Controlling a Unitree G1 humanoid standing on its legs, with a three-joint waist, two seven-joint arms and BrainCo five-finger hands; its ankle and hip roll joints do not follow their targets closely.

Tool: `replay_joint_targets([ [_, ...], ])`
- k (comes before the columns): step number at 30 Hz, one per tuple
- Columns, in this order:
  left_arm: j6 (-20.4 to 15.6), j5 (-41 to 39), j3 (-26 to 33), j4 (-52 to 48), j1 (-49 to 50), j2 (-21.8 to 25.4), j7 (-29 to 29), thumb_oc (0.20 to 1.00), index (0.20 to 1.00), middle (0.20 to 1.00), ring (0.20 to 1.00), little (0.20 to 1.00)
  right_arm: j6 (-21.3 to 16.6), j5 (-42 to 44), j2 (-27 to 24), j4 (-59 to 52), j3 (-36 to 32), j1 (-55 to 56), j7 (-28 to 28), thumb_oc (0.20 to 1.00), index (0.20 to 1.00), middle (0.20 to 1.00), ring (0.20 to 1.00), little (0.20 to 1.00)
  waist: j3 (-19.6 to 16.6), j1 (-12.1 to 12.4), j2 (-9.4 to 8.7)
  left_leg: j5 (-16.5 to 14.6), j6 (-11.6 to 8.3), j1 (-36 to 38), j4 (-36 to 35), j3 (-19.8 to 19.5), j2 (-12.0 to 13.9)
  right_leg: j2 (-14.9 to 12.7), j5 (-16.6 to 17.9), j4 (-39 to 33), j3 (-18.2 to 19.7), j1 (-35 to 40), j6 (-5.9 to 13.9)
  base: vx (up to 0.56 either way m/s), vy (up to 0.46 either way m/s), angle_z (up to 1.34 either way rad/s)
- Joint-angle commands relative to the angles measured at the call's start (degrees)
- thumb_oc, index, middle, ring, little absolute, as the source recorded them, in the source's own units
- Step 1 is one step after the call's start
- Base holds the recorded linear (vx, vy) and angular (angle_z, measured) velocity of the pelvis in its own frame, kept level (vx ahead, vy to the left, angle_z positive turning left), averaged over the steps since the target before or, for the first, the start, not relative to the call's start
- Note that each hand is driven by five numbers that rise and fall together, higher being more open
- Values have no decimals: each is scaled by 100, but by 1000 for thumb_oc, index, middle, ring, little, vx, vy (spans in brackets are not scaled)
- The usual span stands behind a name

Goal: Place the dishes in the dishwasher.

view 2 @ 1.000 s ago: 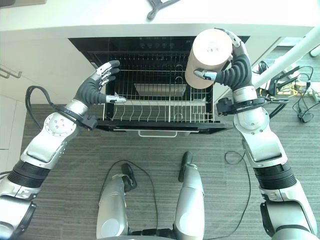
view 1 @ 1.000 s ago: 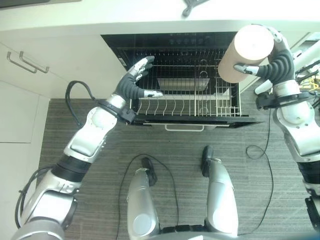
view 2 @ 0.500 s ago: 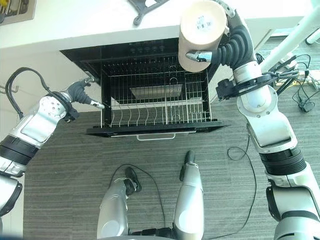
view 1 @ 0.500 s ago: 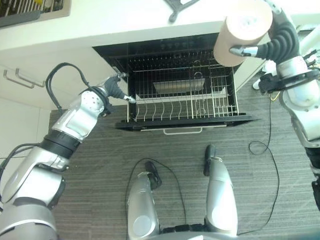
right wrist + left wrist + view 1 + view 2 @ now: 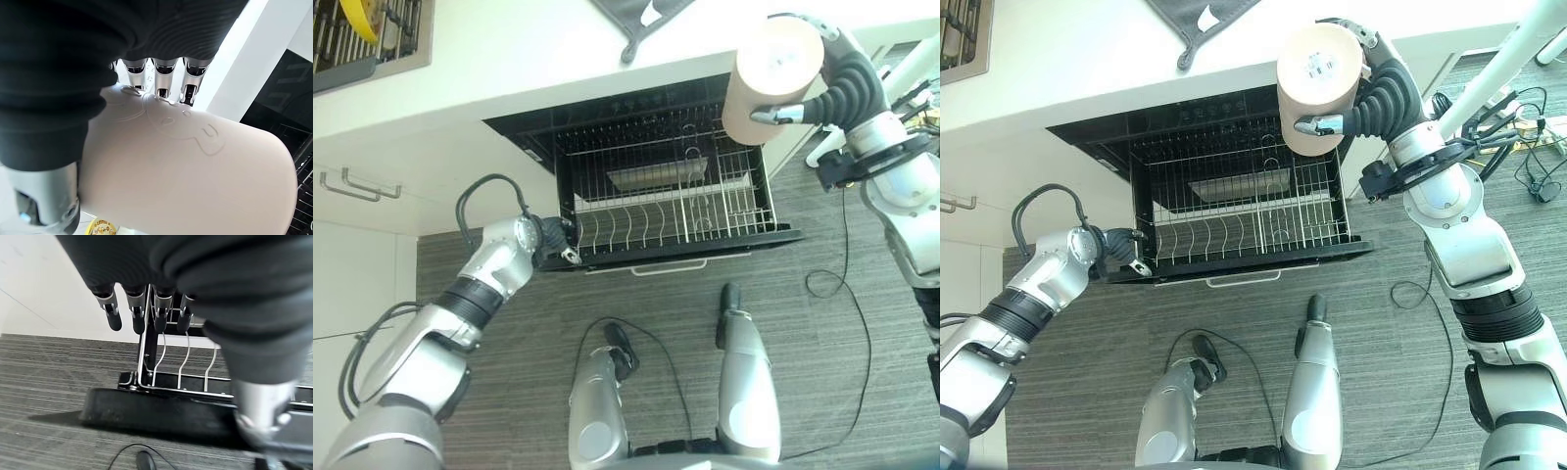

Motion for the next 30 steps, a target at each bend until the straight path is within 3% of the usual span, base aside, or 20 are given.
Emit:
replay_joint_targets([
  [1,-164,255,-321,-15,469,29,-76,1000,1000,1000,1000,1000,-212,-46,47,-446,-257,-449,82,200,200,200,200,200,-255,-41,-109,-257,-74,130,-59,-302,144,40,-924,181,138,385,269,-31,14,-2],
  [10,-536,549,-505,-86,717,-154,-209,1000,1000,1000,1000,1000,-276,-196,134,-339,-270,-364,147,200,200,200,200,200,-104,25,-122,-244,-46,85,-74,-273,135,50,-918,108,23,441,239,-23,-6,0],
  [21,-591,543,-818,-640,1145,-236,-784,1000,1000,1000,1000,1000,-214,-366,217,397,-49,-269,5,200,200,200,200,200,21,197,-136,-253,22,-11,-64,-403,52,69,-918,5,-112,539,191,-4,-45,3],
  [30,-592,725,-1004,-978,1312,-59,-1193,1000,1000,1000,1000,1000,-237,-515,289,1626,163,-195,-206,200,200,200,200,200,22,372,-121,-219,44,-158,-71,-534,-23,38,-868,-104,-280,555,170,-10,-37,7],
])
